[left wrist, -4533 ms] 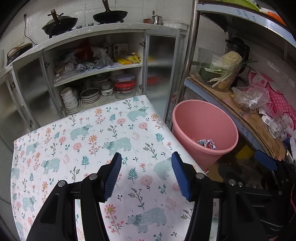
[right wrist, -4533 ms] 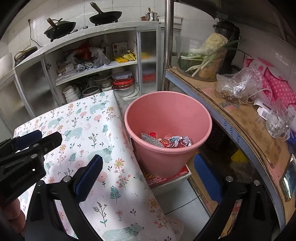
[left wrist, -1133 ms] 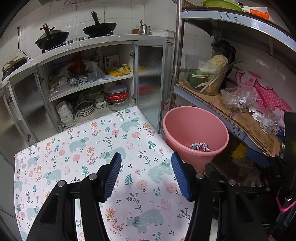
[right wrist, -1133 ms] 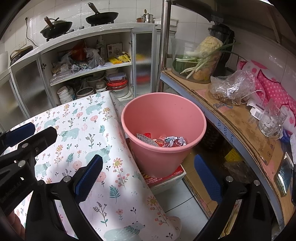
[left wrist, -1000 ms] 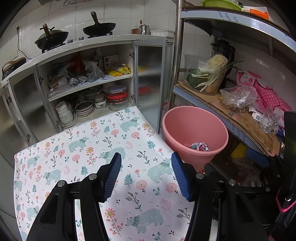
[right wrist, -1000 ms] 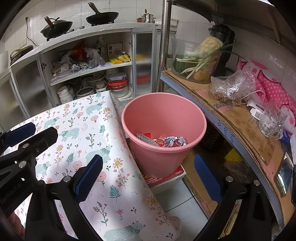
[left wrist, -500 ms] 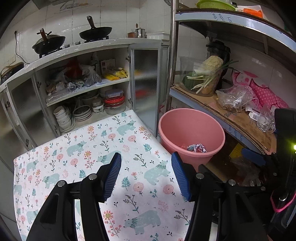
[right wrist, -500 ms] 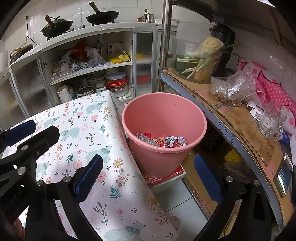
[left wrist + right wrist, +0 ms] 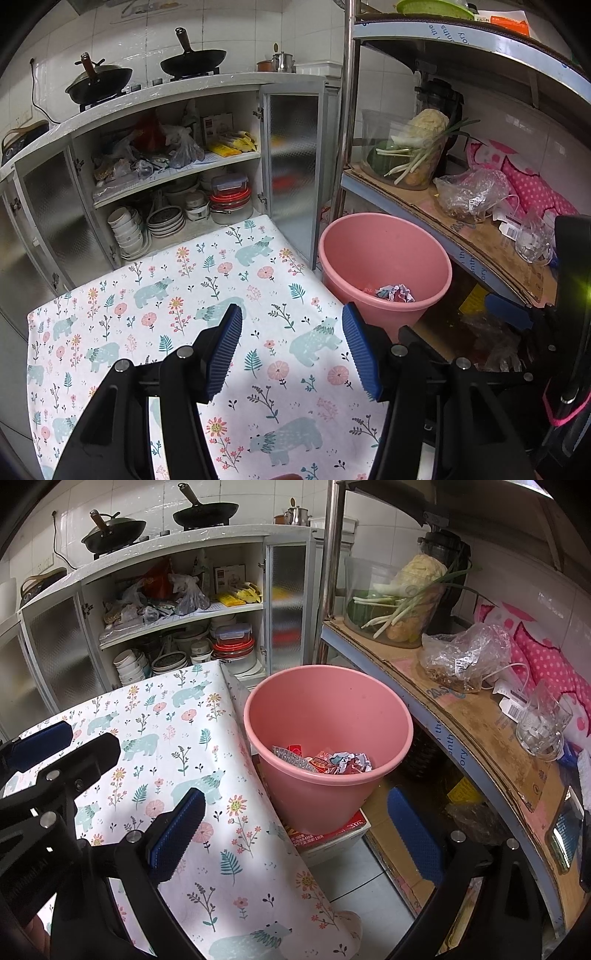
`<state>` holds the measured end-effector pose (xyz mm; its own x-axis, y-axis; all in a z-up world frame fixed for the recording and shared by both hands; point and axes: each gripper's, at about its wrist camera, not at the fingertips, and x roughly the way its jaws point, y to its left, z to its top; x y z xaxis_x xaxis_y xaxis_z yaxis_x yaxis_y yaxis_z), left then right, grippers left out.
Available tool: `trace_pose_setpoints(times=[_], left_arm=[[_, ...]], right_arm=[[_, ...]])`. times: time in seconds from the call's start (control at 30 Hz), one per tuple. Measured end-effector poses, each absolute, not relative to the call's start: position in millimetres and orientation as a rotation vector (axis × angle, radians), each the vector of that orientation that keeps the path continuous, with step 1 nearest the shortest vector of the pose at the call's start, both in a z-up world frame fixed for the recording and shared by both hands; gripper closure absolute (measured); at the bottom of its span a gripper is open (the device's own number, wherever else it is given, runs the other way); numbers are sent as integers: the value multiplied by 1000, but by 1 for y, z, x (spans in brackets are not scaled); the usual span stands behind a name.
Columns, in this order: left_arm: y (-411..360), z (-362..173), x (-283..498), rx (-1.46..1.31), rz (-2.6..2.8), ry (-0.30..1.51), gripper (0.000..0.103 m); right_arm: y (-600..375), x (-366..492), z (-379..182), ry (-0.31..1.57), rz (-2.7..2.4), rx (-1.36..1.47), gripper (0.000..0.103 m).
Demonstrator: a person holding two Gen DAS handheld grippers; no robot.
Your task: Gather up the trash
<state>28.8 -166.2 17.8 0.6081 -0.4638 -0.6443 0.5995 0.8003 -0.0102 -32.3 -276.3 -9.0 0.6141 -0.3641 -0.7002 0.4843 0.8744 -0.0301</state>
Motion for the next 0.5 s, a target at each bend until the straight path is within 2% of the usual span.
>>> trace_pose_setpoints(times=[0.5], left_arm=[[-167,17,28,215,-621,680,47]], right_arm=[[-276,-32,-9,767,-490,166,3]])
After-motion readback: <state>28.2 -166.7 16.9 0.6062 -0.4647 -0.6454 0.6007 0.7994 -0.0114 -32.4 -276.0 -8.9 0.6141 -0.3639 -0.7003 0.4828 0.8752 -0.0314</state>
